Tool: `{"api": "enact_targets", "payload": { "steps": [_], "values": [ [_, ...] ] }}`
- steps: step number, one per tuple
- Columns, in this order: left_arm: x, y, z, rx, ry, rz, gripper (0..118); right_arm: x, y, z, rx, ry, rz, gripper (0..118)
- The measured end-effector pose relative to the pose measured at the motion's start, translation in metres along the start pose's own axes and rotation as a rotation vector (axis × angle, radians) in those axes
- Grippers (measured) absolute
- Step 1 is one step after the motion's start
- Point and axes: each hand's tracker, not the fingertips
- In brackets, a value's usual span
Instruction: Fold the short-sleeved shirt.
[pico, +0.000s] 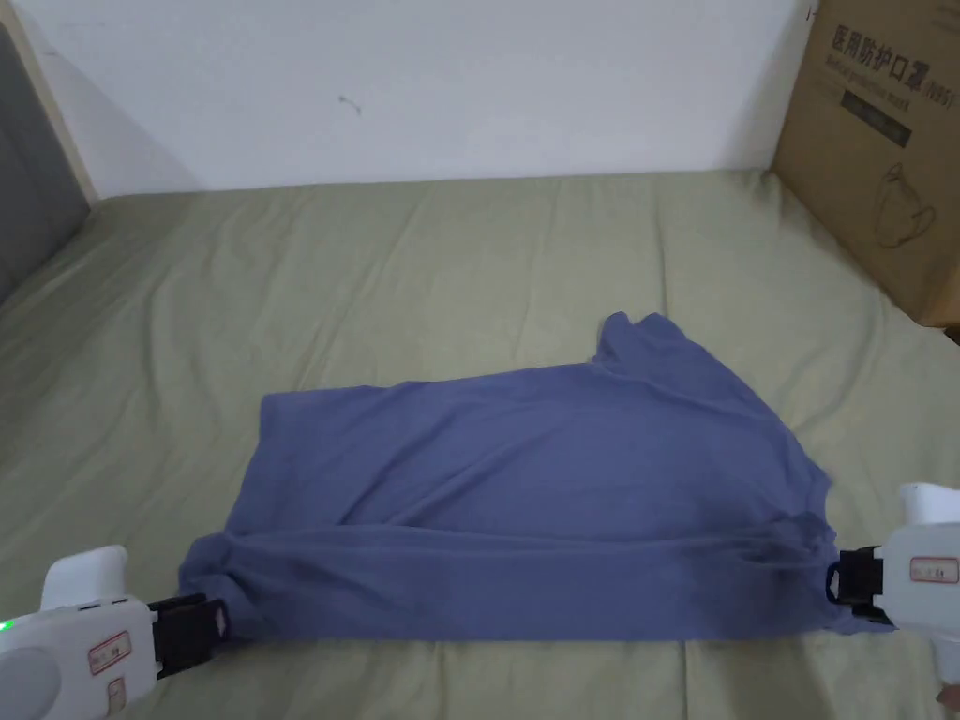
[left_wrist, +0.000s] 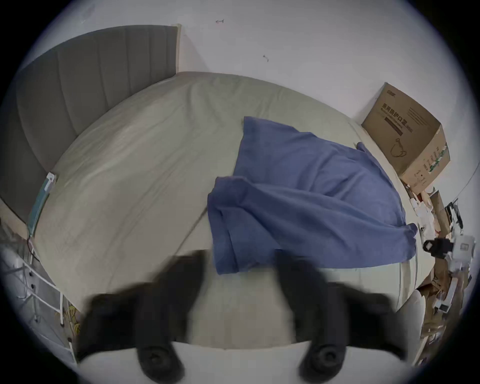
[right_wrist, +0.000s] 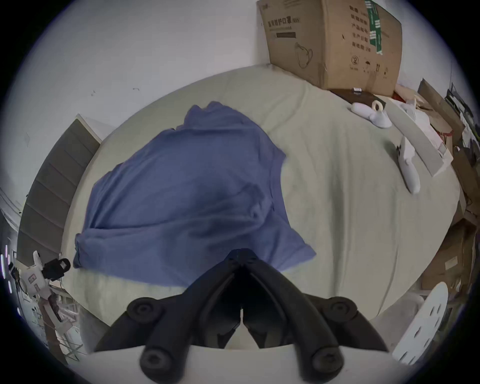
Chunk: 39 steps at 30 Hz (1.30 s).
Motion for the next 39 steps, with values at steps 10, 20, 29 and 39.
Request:
{"api": "enact_targets", "payload": {
  "steps": [10,20,29,39],
  "values": [
    [0.000,-0.008,-0.045,-0.091,0.034,0.069,2,0.019,-0.026,-0.008,-0.056,0.007,-0.077,37],
    [0.006,0.003,-0.028,-0.084,0.049,-0.038,2,0.037,0.009,-0.051,-0.075,-0.039,-0.108,74],
    [0.008,0.012,-0.014,-0.093,0.067,-0.102,2,0.019,0.011,-0.039,-0.059,-0.050,-0.047,9],
    [0.000,-0.011,0.032,-0.118,0.095,-0.214,2,0.047,-0.018,0.022,-0.054,-0.045,-0.025,9]
  ]
}}
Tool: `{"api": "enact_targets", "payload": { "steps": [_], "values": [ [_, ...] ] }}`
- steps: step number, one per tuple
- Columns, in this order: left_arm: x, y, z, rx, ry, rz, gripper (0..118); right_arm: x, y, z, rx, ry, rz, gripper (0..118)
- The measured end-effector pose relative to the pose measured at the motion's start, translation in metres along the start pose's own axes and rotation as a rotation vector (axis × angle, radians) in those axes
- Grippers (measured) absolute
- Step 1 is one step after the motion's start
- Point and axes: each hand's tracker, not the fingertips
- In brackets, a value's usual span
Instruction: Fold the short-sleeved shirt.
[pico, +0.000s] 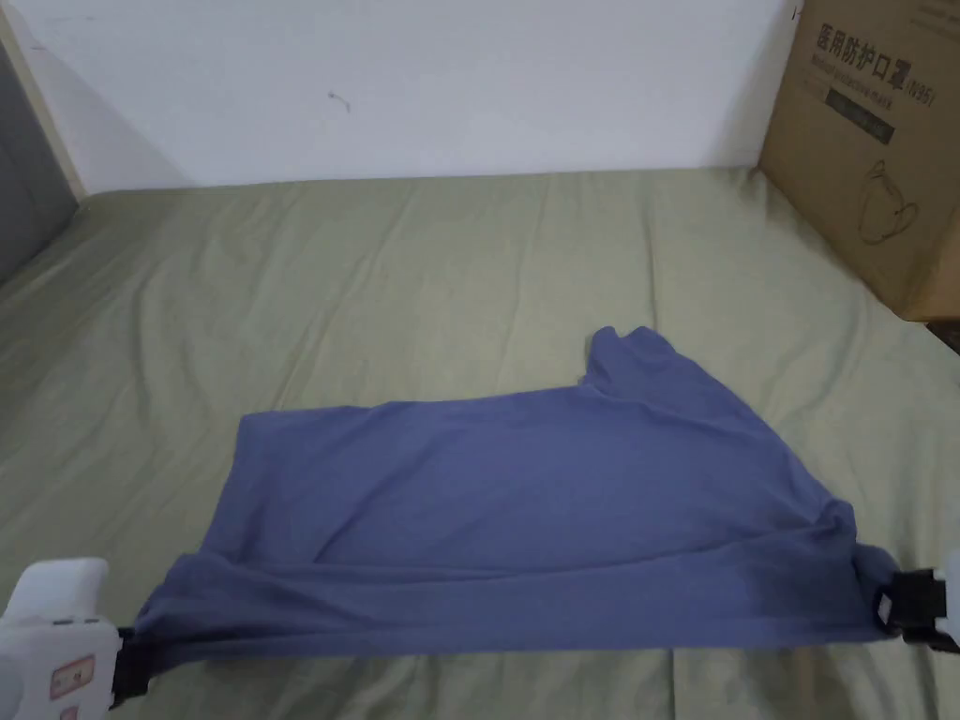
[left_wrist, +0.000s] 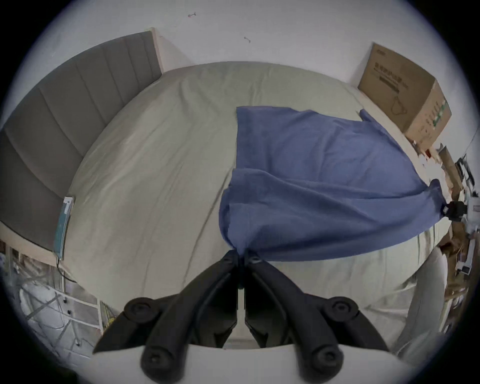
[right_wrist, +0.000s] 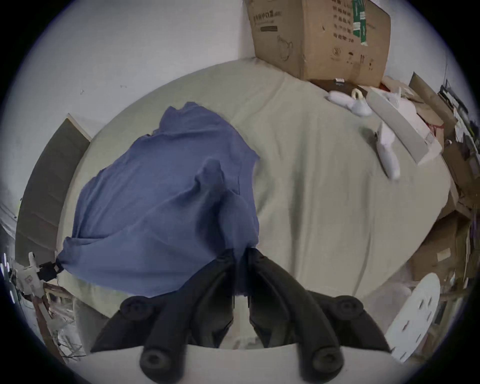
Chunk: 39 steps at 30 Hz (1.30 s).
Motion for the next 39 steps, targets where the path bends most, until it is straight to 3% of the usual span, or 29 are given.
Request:
{"api": "enact_targets", "payload": {
  "steps": [4,7,8,9,10,11,12,13,14,16,17,18,19,20,21,24,27,31,34,39],
  "values": [
    [-0.002,-0.038,-0.013,-0.093,0.000,0.020,2,0.012,-0.045,-0.018,-0.110,-0.029,0.003,9],
    [-0.002,-0.052,-0.022,-0.096,0.003,0.032,2,0.018,-0.061,-0.030,-0.102,-0.008,-0.064,9],
    [-0.002,-0.051,-0.019,-0.071,0.002,0.057,3,0.016,-0.057,-0.026,-0.091,-0.015,-0.063,14],
    [-0.003,-0.047,-0.015,-0.074,-0.001,0.078,7,0.014,-0.053,-0.023,-0.091,-0.027,-0.045,31],
    [-0.004,-0.041,-0.011,-0.086,-0.005,0.103,25,0.011,-0.048,-0.019,-0.079,-0.061,-0.003,60],
    [-0.004,-0.036,-0.007,-0.092,0.006,0.095,61,0.009,-0.042,-0.014,-0.064,-0.078,0.022,93],
    [-0.005,-0.031,-0.002,-0.077,0.009,0.088,86,0.008,-0.037,-0.007,-0.043,-0.071,0.031,95],
    [-0.003,-0.025,0.006,-0.041,0.010,0.075,102,0.005,-0.028,0.000,-0.028,-0.058,0.028,95],
    [0.000,-0.019,0.015,-0.018,0.009,0.071,108,0.001,-0.020,0.006,-0.007,-0.051,0.023,95],
    [0.004,-0.003,0.026,0.045,-0.038,0.090,105,-0.009,-0.004,0.016,0.045,-0.006,0.032,94],
    [0.007,0.006,0.029,0.065,-0.067,0.105,94,-0.015,0.004,0.018,0.067,0.015,0.040,86],
    [0.009,0.013,0.031,0.083,-0.101,0.117,73,-0.022,0.012,0.018,0.076,0.022,0.055,71],
    [0.013,0.020,0.029,0.078,-0.119,0.114,40,-0.028,0.018,0.017,0.088,0.025,0.081,47],
    [0.019,0.028,0.022,0.067,-0.130,0.099,0,-0.033,0.025,0.011,0.085,0.036,0.097,4],
    [0.026,0.033,0.013,0.056,-0.119,0.091,0,-0.037,0.029,0.003,0.079,0.058,0.101,0],
    [0.044,0.036,-0.006,0.017,-0.081,0.003,0,-0.047,0.034,-0.018,0.054,0.066,0.084,0],
    [0.048,0.040,-0.017,-0.004,-0.109,0.031,0,-0.052,0.042,-0.037,0.025,0.049,0.111,0],
    [0.046,0.055,-0.025,-0.005,-0.096,0.039,0,-0.053,0.084,-0.056,0.042,0.064,0.078,2],
    [0.043,0.071,-0.029,0.000,-0.106,0.057,0,-0.058,0.134,-0.078,0.032,0.118,0.133,87],
    [0.046,0.095,-0.044,-0.008,-0.100,0.056,0,-0.071,0.203,-0.131,0.031,0.002,0.188,94]
  ]
}}
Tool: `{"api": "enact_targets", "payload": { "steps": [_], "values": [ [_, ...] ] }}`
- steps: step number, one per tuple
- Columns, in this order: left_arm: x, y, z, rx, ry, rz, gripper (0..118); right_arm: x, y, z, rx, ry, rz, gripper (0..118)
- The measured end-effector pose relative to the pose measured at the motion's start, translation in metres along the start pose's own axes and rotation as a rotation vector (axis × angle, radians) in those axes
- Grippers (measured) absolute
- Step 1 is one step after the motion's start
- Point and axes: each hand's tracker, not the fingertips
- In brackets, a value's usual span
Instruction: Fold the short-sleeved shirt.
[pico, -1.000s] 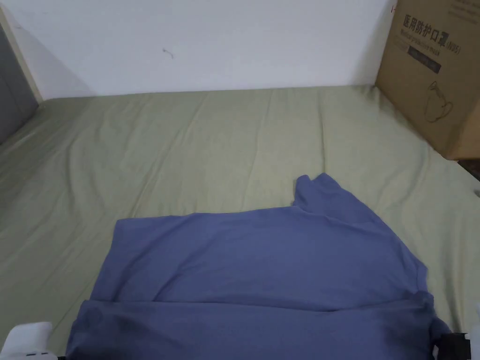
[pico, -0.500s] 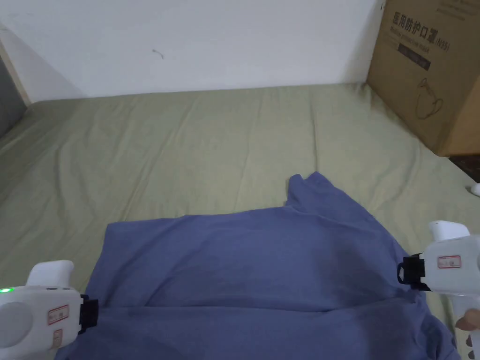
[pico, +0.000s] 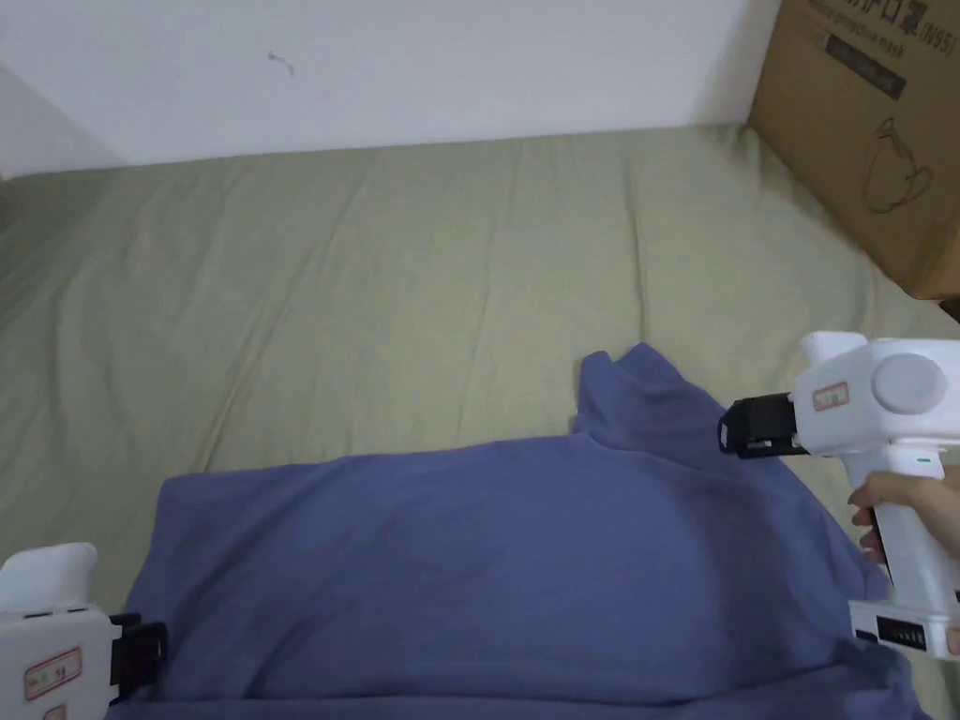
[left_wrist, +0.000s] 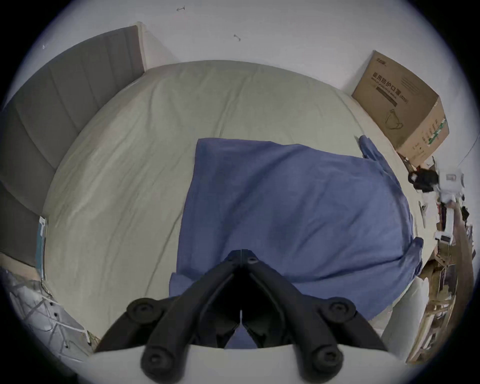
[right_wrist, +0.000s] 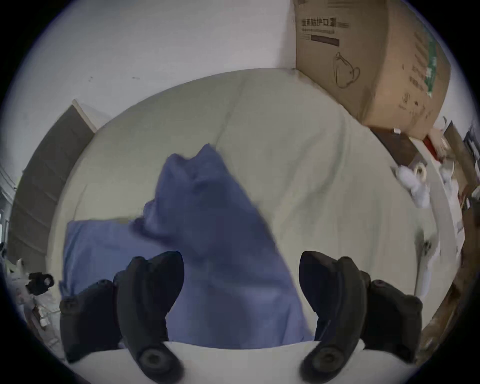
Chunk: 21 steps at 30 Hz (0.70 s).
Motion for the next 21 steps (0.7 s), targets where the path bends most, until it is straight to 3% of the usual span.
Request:
{"api": "enact_targets", "payload": {
  "steps": [4,8,11,12,13,14,18,21],
  "values": [
    [-0.001,0.010,-0.016,-0.020,-0.015,0.013,0,0.002,0.021,-0.041,-0.073,0.016,-0.030,94],
    [0.001,0.012,-0.029,-0.043,-0.008,0.023,0,0.000,0.016,-0.072,-0.129,-0.017,0.031,91],
    [0.002,0.009,-0.032,-0.057,-0.011,0.025,0,-0.002,0.010,-0.075,-0.125,-0.047,0.041,66],
    [0.002,0.008,-0.032,-0.060,-0.012,0.024,0,-0.002,0.010,-0.066,-0.108,-0.032,0.028,42],
    [0.001,0.008,-0.031,-0.064,-0.011,0.022,0,-0.004,0.011,-0.060,-0.071,-0.039,0.070,3],
    [0.000,0.007,-0.032,-0.067,-0.010,0.019,0,-0.005,0.011,-0.057,-0.067,-0.068,0.102,0],
    [-0.002,0.007,-0.029,-0.063,0.001,0.024,0,-0.003,0.017,-0.050,-0.085,-0.039,0.095,0],
    [-0.008,0.013,-0.027,-0.051,-0.005,0.043,0,0.001,0.021,-0.043,-0.060,-0.006,0.030,0]
  ]
}}
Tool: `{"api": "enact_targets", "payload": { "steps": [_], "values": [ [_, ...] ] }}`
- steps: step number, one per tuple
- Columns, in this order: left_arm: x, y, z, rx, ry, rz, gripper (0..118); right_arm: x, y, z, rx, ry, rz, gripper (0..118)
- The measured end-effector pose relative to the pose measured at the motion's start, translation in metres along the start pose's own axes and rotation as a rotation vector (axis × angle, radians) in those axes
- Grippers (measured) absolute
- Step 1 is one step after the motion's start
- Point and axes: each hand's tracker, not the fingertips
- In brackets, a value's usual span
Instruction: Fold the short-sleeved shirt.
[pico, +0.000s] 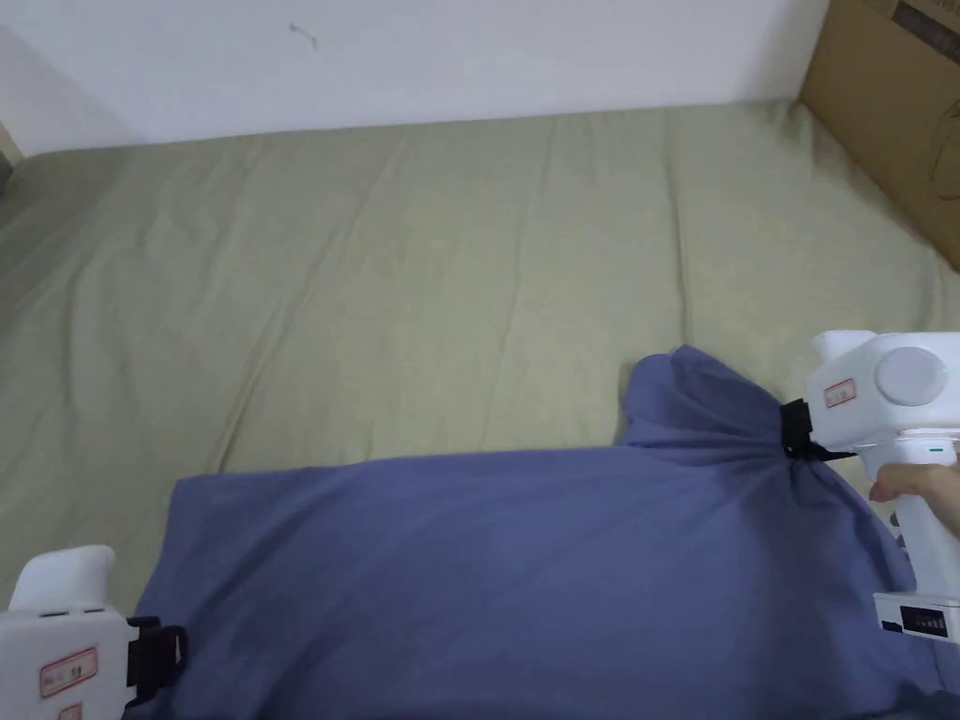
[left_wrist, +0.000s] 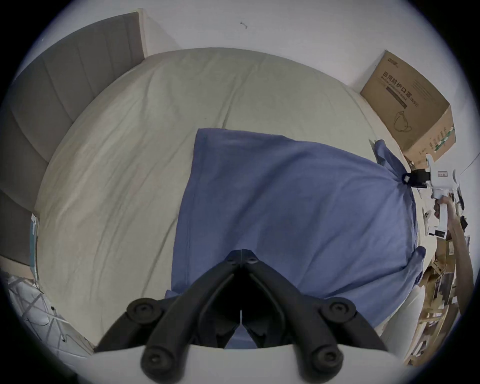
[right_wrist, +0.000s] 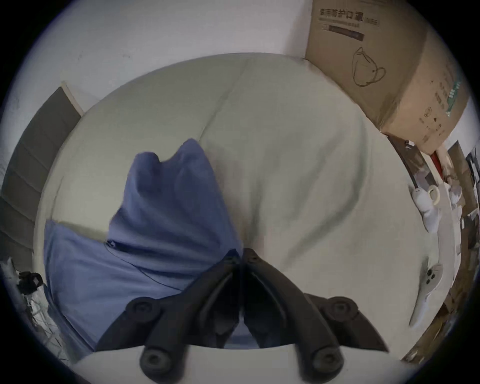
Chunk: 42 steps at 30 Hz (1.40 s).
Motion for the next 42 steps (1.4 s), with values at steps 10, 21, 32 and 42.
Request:
{"api": "enact_targets", "payload": {
  "steps": [10,21,32,42],
  "values": [
    [-0.009,0.104,-0.043,0.082,0.039,0.021,113,-0.007,0.002,0.008,0.005,-0.006,0.031,0],
    [-0.022,0.138,-0.124,-0.036,0.120,0.072,55,-0.004,0.000,-0.001,-0.014,0.001,0.004,0],
    [-0.013,0.125,-0.033,0.048,0.059,-0.023,1,-0.004,-0.002,0.068,0.059,0.020,-0.023,0],
    [-0.032,0.027,0.080,0.158,-0.031,-0.049,1,0.009,-0.121,0.174,0.114,0.015,-0.012,0]
  ]
}}
